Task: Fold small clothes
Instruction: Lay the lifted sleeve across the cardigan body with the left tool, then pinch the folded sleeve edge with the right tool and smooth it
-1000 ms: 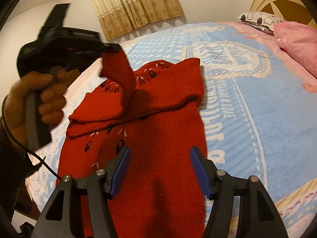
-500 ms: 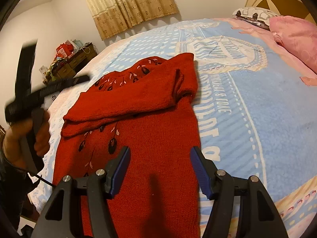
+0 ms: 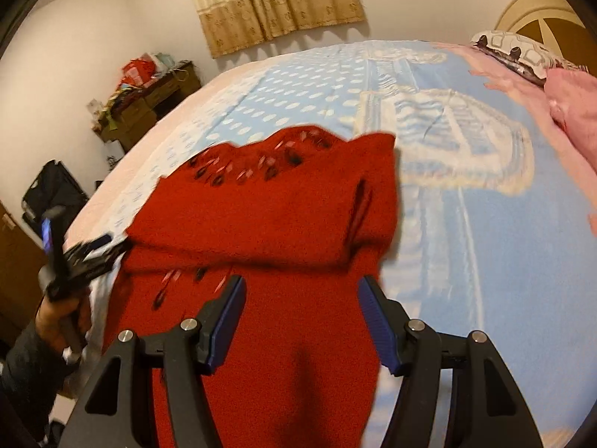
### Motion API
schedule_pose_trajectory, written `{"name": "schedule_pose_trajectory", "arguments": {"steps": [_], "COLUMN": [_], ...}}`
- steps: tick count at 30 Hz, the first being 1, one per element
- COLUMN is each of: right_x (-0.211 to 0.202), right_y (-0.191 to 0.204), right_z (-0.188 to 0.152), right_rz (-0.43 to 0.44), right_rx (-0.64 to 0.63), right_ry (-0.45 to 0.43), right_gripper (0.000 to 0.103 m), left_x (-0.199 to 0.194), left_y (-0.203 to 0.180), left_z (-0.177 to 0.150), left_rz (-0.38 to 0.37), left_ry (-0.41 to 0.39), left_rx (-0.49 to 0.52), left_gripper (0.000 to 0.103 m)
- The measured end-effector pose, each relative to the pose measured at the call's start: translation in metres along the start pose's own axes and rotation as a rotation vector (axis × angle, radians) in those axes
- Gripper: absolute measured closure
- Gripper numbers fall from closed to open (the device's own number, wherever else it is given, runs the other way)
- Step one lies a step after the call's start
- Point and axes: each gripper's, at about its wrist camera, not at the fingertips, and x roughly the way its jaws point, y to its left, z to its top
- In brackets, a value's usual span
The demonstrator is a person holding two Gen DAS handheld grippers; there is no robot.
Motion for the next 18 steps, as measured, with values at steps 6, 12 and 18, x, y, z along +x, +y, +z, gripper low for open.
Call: {"name": "schedule_pose_trajectory", "arguments": {"steps": [6, 12, 18], "right_x": [0.052, 0.081, 0.074], "right_y": [-0.009, -0.034, -0.025], "right_z": [0.033, 0.024, 0.026], "right_rz": [-0.082, -0.138, -0.159], "right_rx": [-0.008, 0.023, -0.003], "right_ry": [0.064, 0.093, 0.093], "right_gripper": [0.051, 0.070, 0.069], "left_x": [0.017, 0.018, 0.020], "left_y": [-0.004, 0.011, 0.013], "left_z": [-0.003, -0.010, -0.013], "left_rz": [0.072, 0.028, 0.024], "left_ry": [0.004, -0.005, -0.012], "left_rx": [0.016, -0.054, -0.073], "left_gripper": [0.019, 0.012, 0.008]}}
